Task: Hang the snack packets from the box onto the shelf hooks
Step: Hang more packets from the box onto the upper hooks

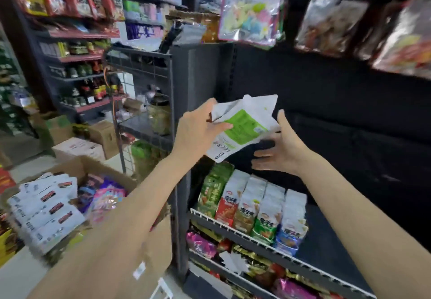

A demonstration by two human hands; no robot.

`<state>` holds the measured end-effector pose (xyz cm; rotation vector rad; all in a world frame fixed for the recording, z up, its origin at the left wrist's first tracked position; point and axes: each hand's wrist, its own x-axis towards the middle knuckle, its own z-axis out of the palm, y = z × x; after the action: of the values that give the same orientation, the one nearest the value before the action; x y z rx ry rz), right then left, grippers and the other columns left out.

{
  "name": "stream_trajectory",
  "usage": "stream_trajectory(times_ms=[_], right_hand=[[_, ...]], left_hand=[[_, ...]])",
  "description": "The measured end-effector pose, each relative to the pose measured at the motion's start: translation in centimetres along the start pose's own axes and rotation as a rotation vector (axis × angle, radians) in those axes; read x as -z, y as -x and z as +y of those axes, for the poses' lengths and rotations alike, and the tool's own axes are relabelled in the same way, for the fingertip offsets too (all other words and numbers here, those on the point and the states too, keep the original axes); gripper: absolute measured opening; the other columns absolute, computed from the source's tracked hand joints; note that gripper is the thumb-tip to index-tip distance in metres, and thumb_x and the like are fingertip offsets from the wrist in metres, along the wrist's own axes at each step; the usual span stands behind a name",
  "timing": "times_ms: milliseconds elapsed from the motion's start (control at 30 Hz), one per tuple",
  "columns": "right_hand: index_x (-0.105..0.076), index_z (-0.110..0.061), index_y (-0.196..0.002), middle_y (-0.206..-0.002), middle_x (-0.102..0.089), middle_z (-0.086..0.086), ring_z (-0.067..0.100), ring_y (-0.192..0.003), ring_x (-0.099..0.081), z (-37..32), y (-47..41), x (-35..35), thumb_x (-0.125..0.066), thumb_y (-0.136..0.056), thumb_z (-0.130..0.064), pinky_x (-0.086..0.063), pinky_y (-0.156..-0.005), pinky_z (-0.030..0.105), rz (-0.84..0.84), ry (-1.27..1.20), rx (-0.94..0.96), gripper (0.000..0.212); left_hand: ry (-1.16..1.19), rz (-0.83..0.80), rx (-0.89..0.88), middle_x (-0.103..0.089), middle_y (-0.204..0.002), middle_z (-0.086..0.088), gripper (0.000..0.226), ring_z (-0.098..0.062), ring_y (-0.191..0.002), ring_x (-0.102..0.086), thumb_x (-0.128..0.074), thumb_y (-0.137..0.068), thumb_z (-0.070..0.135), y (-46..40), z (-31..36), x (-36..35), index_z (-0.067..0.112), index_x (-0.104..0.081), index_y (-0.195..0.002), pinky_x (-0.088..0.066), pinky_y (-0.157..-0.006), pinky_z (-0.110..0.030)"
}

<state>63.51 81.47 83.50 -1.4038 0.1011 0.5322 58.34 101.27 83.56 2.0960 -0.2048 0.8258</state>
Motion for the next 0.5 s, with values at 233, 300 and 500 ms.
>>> stream_trajectory(times_ms=[233,300,500], right_hand=[[-0.052,0.01,-0.127,-0.131,-0.055,0.023,0.034,-0.121,-0.054,-2.2,8.7,12.7,-0.058,-0.083,-0.002,-0.049,-0.096,0.041,-0.301,-0.232,0.141,0.046],[-0.044,0.013,-0.132,-0.133,-0.053,0.024,0.033,-0.119,-0.056,-2.7,10.4,14.8,-0.049,-0.091,0.002,-0.049,-0.096,0.037,-0.244,-0.254,0.18,0.043],[-0.045,-0.011,-0.13,-0.116,-0.062,0.015,0.022,-0.084,-0.069,-3.9,14.8,18.9,-0.05,-0.089,0.008,-0.059,-0.064,0.028,-0.037,-0.261,0.377,0.045]], left_hand=[[0.098,-0.114,-0.165,-0.063,-0.071,-0.005,0.02,-0.016,-0.066,-0.055,-0.076,-0.075,0.013,3.1,11.3,-10.3,0.004,-0.059,-0.077,-0.044,-0.061,-0.035],[0.19,-0.084,-0.202,-0.068,-0.084,0.011,0.016,-0.006,-0.081,-0.063,-0.076,-0.075,0.01,3.8,13.7,-11.8,0.006,-0.062,-0.083,-0.051,-0.071,-0.027],[0.196,-0.058,0.145,-0.031,-0.148,-0.005,0.071,-0.017,-0.137,-0.029,-0.071,-0.082,0.02,3.4,16.9,-15.6,0.011,-0.034,-0.142,-0.024,-0.113,-0.03]])
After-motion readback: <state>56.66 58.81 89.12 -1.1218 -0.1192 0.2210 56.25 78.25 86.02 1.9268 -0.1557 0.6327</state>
